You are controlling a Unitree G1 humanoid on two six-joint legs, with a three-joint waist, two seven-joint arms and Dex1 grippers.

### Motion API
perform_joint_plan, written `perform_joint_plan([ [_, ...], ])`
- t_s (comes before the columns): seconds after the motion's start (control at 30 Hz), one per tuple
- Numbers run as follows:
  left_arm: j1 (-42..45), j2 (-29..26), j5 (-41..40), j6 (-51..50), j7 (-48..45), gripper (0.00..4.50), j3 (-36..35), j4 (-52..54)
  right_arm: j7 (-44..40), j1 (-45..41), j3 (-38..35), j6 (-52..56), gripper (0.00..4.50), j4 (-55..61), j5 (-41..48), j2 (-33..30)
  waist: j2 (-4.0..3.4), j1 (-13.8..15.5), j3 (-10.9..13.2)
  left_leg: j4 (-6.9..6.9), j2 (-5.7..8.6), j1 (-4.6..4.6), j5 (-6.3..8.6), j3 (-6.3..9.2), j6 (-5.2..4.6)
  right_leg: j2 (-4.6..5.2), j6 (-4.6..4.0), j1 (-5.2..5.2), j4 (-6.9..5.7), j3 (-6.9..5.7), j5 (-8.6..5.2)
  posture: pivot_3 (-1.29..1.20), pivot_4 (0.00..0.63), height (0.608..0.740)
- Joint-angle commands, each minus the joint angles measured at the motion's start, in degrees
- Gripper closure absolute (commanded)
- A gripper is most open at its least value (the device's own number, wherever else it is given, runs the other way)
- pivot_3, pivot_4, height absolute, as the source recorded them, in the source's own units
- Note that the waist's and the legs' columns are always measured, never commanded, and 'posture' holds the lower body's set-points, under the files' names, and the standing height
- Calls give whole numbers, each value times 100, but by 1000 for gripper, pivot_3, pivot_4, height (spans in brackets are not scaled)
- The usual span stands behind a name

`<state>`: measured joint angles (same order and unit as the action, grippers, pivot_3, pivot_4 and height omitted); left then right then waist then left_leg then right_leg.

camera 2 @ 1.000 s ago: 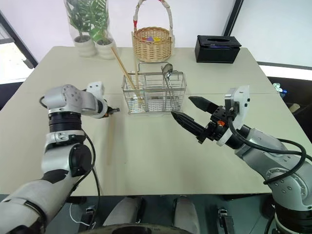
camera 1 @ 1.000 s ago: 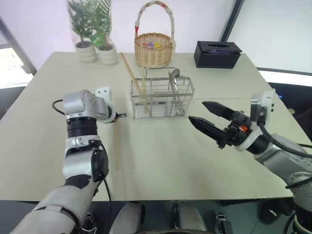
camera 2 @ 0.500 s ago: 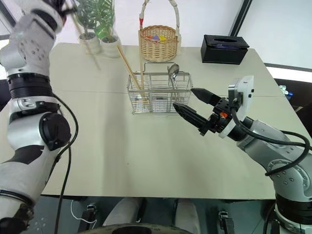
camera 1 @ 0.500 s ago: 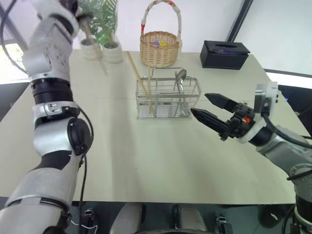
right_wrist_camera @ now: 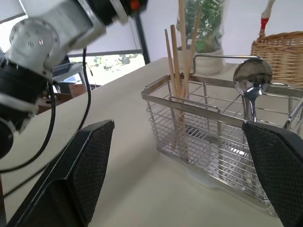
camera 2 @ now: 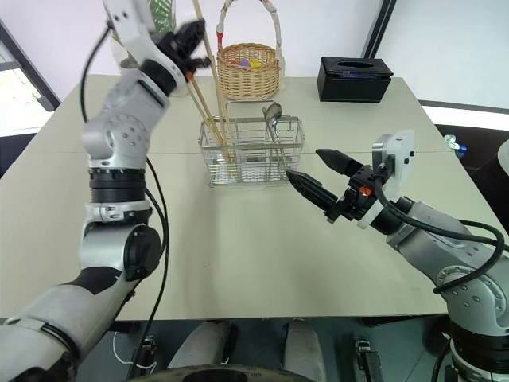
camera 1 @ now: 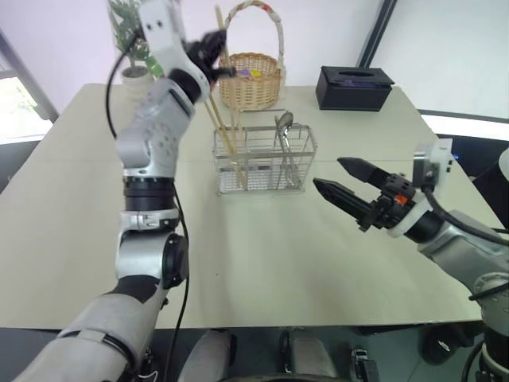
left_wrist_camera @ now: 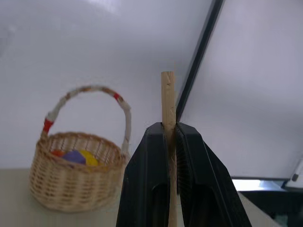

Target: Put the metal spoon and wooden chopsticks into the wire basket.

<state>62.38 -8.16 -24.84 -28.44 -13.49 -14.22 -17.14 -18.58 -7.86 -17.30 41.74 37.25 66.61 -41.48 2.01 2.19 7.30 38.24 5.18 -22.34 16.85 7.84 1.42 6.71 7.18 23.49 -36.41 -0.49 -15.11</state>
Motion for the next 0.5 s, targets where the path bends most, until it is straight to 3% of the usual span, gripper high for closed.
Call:
perform_joint_plan([
  [0.03, 208, -78, 34, 193, 19, 4429, 40, 234, 67, 50, -251, -89, 0, 278, 179, -18, -4, -2, -2, 0, 0, 0, 0, -1, 0, 0, 0, 1, 0, 0, 0, 0, 150, 651],
  [0.23, 32, -163, 155, 148, -60, 4429, 200, 200, 133, 55, -318, -96, 0, 235, 152, -40, -4, 12, -3, -2, 6, -1, 1, -2, -1, 4, 0, -1, 4, -2, 0, 0, 150, 651],
  [0.33, -75, -150, 101, 113, -46, 3258, 194, 209, 177, -13, -289, -96, 0, 209, 156, -27, -5, 15, -3, -2, 8, 0, 1, -2, -2, 5, 0, -5, 5, -2, 0, 0, 150, 651],
  [0.5, -193, -132, 13, 33, 5, 693, 167, 335, 146, -67, -238, -96, 0, 153, 113, -27, -4, 11, -3, -1, 5, 0, 1, 0, -2, 3, 0, -3, 3, -2, 0, 0, 150, 651],
])
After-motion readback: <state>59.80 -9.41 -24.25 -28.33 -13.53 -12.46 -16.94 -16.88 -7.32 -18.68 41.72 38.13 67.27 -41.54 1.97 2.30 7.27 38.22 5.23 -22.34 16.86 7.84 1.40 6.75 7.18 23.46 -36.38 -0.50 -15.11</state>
